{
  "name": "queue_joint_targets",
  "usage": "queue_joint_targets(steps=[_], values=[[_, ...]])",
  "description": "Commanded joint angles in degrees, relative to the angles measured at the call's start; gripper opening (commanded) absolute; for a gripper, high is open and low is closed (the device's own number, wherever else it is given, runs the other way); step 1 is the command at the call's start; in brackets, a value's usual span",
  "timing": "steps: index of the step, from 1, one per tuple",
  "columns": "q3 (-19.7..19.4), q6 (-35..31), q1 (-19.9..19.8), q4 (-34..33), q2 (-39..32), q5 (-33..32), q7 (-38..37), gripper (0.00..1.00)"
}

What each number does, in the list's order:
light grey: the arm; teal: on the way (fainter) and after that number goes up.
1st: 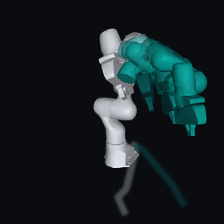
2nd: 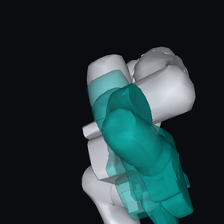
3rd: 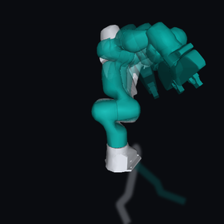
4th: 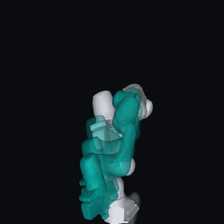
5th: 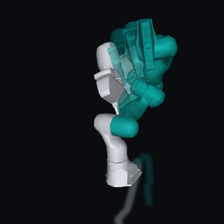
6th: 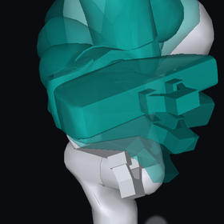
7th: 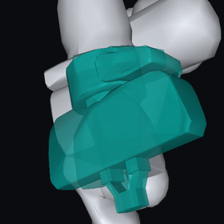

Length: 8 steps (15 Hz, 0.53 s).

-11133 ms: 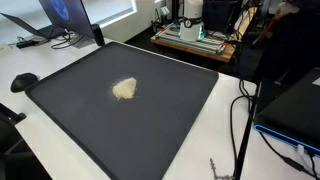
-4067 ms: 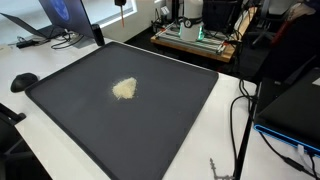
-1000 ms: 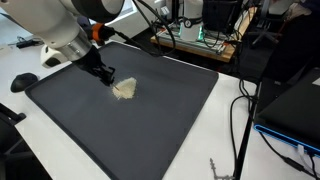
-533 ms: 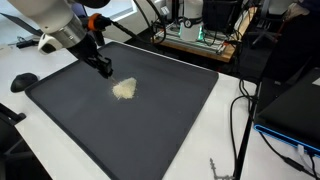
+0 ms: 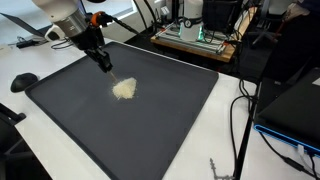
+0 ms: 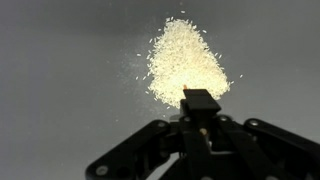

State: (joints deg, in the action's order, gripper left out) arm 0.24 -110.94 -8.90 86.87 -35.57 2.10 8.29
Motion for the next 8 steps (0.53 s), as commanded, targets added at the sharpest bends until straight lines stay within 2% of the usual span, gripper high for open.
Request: queue_joint_targets(steps=[1,8], values=[[0.2,-6.3,-2.8,10.7,6.7,6.9,0.8,0.03],[-1.3,-13.4,-5.3,21.0,12.4,18.6,-1.0,0.03]])
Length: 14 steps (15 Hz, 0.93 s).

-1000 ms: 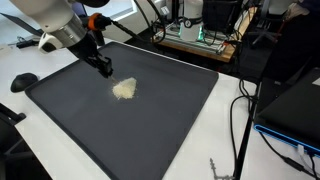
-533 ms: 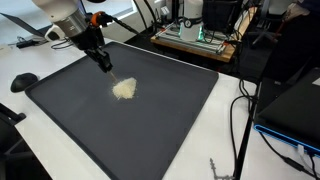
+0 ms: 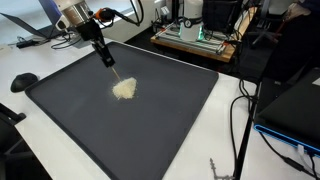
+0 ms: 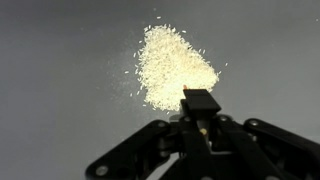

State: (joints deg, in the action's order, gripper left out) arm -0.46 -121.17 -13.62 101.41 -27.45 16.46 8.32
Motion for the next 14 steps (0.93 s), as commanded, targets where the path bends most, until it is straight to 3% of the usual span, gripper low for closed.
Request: queue_joint_targets(steps=[1,3,4,10,11,14], values=[[-0.9,-4.2,-0.6,8.1,5.2,5.7,-1.4,0.03],[-1.3,-7.0,-0.9,11.2,6.9,8.8,-2.0,0.03],[-1.7,-4.0,0.0,5.9,3.0,5.7,-1.1,0.12],[-2.1,-5.7,-0.1,9.2,5.1,7.3,-1.7,0.12],[-1.6,-5.1,-0.9,8.6,4.7,9.2,-0.4,0.03],[-1.1,-6.8,-2.9,8.8,3.9,15.3,1.5,0.03]])
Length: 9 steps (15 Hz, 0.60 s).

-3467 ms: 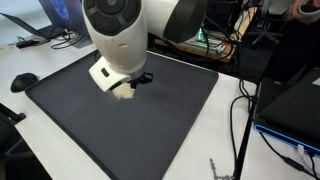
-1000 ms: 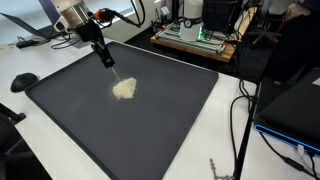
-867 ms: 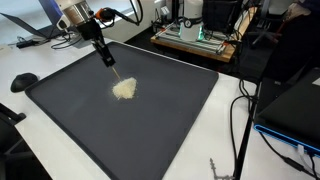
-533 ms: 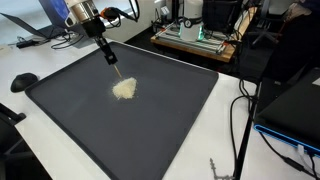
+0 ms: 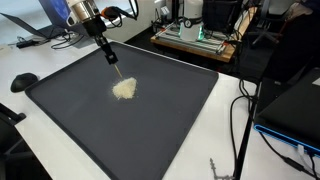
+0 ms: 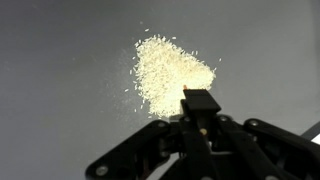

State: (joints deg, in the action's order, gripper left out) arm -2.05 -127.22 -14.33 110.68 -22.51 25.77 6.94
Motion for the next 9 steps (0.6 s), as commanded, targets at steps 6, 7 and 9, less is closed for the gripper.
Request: queue_joint_targets(steps=[6,7,9], values=[[0.1,-2.5,-7.9,0.7,-4.0,21.2,11.7,0.03],[0.0,-2.2,-8.8,0.8,-4.6,23.9,13.8,0.03],[-0.5,-1.9,-10.3,1.0,-5.7,28.5,17.6,0.03]])
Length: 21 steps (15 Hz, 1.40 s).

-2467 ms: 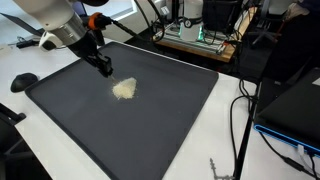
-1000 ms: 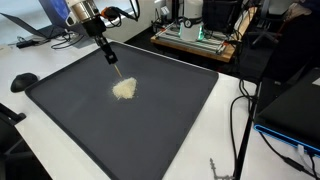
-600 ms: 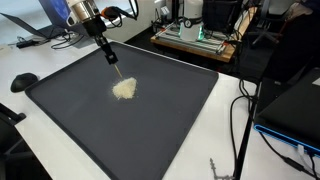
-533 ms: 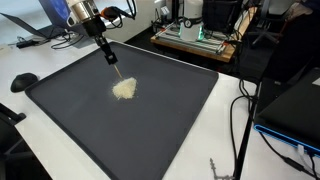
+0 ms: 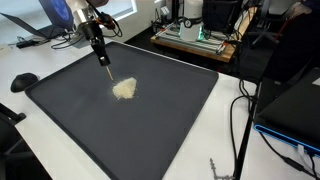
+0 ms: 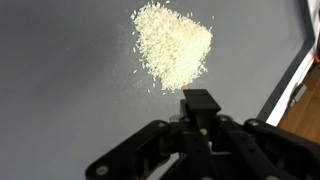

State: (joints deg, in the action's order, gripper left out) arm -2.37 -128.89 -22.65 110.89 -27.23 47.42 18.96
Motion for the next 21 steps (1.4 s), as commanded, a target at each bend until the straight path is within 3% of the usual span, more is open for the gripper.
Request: queue_joint_targets(steps=[1,6,11,18,21], values=[[-0.3,0.0,-2.7,1.0,-1.6,9.1,7.9,0.03],[-1.3,1.4,-4.6,3.3,-3.5,20.1,18.6,0.03],[-3.5,2.3,-4.1,10.7,-0.4,33.6,29.2,0.03],[-9.7,4.7,-0.6,24.7,7.9,49.3,41.1,0.03],[-11.6,1.1,2.6,29.8,12.3,54.2,41.9,0.03]])
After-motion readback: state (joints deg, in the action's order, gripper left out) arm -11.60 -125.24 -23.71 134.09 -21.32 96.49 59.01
